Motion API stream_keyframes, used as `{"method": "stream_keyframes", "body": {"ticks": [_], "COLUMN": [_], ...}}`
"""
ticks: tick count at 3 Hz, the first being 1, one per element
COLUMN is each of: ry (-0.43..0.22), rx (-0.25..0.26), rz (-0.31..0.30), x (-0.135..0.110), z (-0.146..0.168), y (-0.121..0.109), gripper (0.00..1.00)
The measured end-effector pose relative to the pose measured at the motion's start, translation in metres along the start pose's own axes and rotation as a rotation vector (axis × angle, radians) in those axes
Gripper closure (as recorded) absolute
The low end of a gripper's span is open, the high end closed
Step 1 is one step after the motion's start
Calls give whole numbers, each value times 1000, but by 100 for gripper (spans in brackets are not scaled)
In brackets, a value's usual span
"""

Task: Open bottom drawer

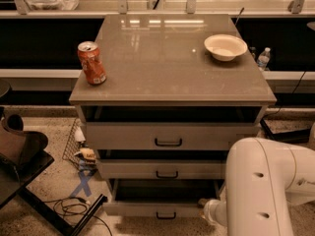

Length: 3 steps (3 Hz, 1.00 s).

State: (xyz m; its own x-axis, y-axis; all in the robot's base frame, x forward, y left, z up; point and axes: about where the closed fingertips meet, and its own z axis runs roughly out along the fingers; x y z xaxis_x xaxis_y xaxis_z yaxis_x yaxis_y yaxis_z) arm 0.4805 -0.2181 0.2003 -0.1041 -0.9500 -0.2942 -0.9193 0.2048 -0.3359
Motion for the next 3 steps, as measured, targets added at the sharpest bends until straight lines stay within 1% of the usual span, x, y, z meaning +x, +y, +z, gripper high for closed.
{"method": "stream_keyframes", "body": {"ticks": [3], "ry": [0], "rx": [0], "rz": [0], "x": [0], "z": [-1], "y": [0], "gripper": [100]}}
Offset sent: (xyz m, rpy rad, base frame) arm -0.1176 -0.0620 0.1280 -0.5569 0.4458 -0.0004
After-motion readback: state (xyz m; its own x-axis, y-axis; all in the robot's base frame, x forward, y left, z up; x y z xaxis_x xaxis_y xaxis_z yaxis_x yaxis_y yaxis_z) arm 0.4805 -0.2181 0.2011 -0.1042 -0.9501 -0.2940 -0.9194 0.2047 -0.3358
